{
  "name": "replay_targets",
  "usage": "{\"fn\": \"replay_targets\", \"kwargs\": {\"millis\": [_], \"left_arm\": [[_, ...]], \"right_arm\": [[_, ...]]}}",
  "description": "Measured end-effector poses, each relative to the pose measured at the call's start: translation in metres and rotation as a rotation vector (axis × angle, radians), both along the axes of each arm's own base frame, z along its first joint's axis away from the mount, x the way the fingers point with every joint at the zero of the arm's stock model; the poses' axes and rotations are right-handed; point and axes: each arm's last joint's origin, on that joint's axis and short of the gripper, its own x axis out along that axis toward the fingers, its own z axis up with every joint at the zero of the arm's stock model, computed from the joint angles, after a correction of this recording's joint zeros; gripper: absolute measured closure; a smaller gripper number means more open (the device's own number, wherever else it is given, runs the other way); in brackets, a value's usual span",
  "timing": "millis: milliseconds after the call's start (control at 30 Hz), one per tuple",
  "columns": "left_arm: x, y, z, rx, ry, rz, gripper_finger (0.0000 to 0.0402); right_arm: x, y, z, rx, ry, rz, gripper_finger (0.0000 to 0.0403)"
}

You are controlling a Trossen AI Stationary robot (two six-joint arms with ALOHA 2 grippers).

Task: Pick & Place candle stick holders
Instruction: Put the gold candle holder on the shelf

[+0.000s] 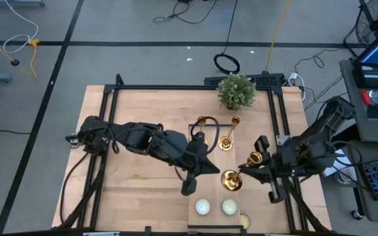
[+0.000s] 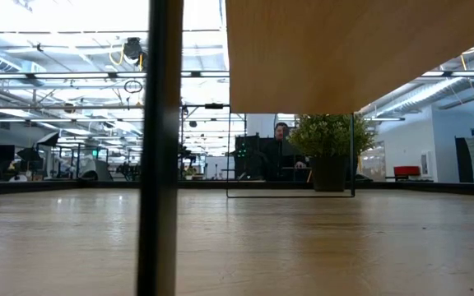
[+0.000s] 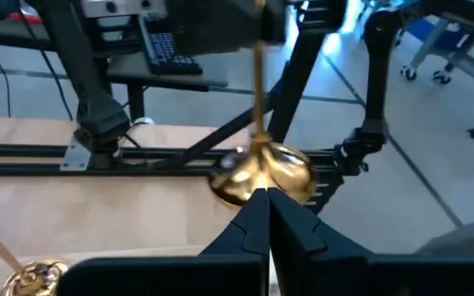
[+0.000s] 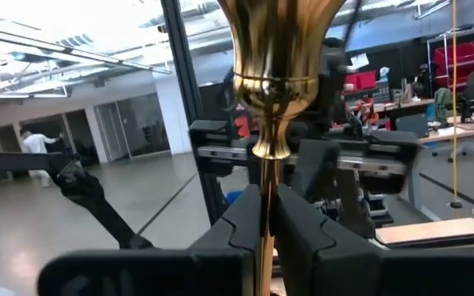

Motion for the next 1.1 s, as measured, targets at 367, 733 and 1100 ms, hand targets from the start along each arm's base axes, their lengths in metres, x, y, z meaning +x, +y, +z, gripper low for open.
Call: {"fn": "replay_targets", "kwargs": {"millis": [367,733,1100], "left_arm": [[0.002,0.004,0.003,0.0,-0.03,-0.069,0.0352],[0.005,0.005,0.011,0.002,-0.125,-0.002,0.0252],[0.018,0.003,-0.007,-0.072,-0.031,-0.015,0.0218]], "right_arm": [[0.022,0.0,-0.008,0.071,0.057,-0.039,0.0389],[0.024,0.002,-0.01,0.087,0.064,-0.034,0.0389],[0.039,0.008,-0.017,0.062,0.051,-0.068,0.0389]]}}
